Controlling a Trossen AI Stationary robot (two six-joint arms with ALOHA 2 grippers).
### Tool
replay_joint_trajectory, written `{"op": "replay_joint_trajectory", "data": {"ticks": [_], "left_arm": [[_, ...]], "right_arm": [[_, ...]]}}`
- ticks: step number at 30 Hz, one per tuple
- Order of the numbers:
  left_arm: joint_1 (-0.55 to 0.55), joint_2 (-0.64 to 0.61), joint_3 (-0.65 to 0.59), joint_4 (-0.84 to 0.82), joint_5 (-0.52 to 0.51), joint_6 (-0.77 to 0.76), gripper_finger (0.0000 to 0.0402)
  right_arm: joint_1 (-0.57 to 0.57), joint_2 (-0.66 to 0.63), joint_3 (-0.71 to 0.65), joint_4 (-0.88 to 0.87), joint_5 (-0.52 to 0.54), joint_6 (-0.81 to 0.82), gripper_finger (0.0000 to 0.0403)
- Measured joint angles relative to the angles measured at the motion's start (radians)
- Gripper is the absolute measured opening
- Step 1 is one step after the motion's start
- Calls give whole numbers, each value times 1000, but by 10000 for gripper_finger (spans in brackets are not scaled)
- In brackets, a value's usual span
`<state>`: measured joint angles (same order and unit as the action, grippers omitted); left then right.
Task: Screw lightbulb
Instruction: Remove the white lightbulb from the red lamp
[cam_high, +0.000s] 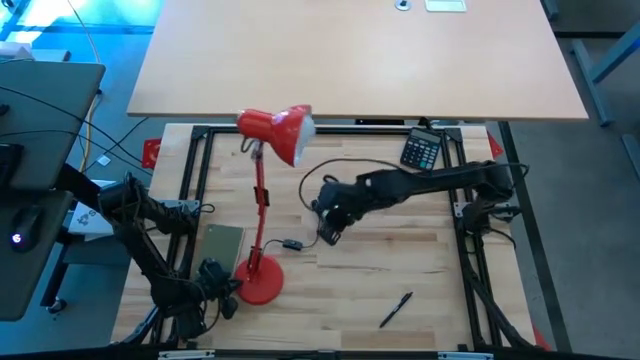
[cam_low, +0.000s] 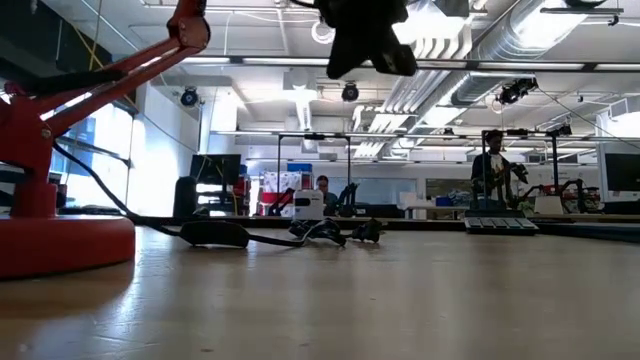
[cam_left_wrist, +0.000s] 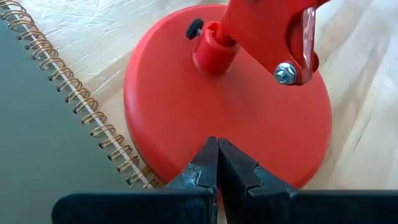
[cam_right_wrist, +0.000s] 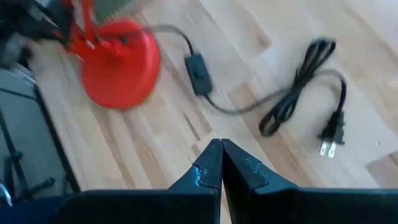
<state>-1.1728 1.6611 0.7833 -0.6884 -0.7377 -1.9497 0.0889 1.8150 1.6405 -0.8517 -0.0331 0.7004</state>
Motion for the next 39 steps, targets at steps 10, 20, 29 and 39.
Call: {"op": "replay_joint_trajectory", "data": {"ticks": [10,20,29,39], "left_arm": [[3,11,-9,33,-13,-12,0],[4,11,-10,126,-11,-12,0],[14,10,-8,144,-1,22,0],[21,10,-8,176,3,24,0]], "right_arm": [[0,-66,0,91,154,89,0],[-6,-206,0,6,449,149,0],[-137,-253,0,132,183,-26,20],[-222,-311,0,626,87,-4,219]]}}
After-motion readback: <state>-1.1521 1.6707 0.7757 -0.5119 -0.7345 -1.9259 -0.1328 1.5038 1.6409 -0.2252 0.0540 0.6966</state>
